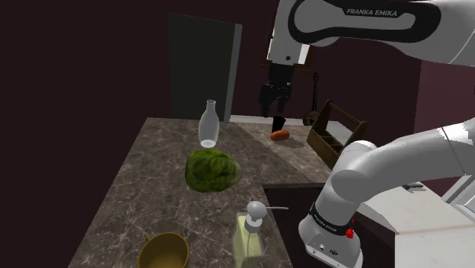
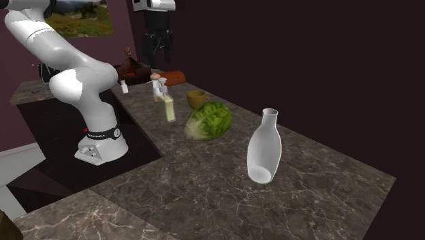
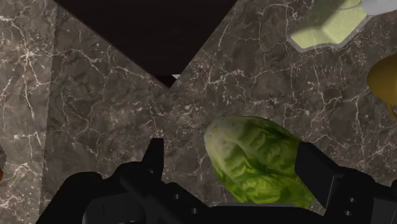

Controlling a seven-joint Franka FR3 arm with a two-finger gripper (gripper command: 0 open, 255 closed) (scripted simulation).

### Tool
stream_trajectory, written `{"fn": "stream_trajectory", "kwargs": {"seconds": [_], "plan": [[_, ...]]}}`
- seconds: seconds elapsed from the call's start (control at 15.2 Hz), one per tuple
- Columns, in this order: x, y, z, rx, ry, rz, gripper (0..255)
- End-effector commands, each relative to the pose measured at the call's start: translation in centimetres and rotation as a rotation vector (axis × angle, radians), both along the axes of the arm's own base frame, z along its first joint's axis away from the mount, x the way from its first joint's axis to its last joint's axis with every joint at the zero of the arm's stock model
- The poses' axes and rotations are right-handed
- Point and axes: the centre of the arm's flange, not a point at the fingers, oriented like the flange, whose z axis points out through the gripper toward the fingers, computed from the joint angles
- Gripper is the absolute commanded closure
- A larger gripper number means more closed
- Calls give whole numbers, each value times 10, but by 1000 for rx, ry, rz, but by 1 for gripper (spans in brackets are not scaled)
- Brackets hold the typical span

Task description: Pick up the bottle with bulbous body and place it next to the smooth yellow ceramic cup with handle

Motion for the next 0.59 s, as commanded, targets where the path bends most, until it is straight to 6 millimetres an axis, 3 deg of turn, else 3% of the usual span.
{"fn": "stream_trajectory", "kwargs": {"seconds": [0.0, 0.53], "plan": [[0, 0, 0, 0, 0, 0, 0], [99, -25, -24, -8, -7, 10, 0]]}}
